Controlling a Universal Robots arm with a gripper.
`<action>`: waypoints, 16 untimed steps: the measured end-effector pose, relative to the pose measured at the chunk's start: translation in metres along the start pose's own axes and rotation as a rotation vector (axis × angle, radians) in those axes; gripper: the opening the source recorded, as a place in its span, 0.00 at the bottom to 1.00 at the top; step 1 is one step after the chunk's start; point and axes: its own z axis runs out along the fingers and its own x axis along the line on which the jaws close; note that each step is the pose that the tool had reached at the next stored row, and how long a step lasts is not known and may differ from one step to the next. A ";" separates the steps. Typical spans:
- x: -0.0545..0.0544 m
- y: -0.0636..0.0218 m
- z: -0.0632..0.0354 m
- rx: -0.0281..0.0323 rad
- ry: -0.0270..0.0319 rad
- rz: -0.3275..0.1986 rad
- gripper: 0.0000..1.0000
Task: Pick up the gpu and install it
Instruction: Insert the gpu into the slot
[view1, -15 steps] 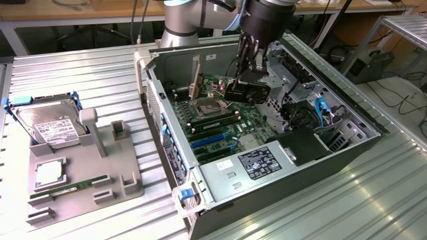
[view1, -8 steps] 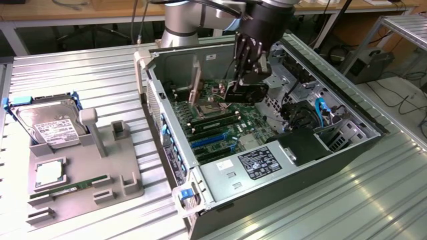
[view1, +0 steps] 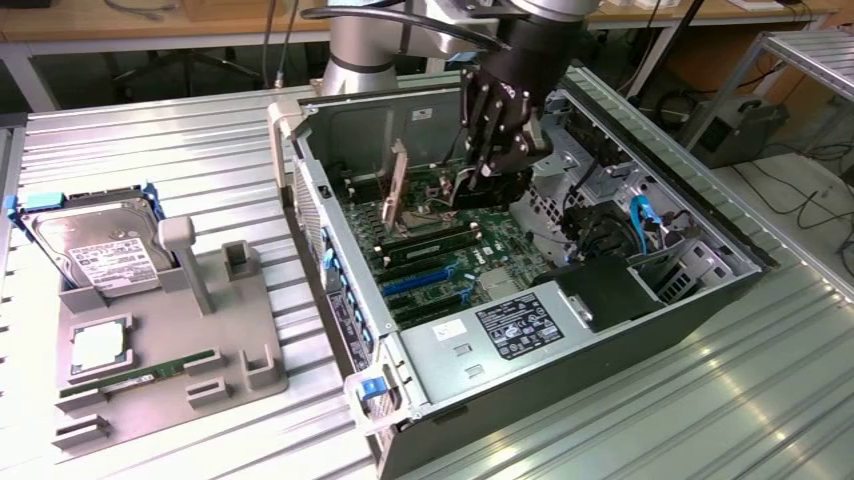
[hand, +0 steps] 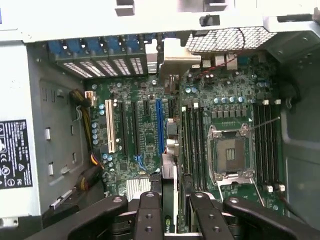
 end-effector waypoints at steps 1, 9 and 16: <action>0.000 0.0009 0.0008 0.0051 -0.0001 -0.003 0.26; 0.002 0.0228 0.0085 0.0350 -0.0017 -0.004 0.26; 0.016 0.0254 0.0208 0.0367 -0.0066 -0.025 0.26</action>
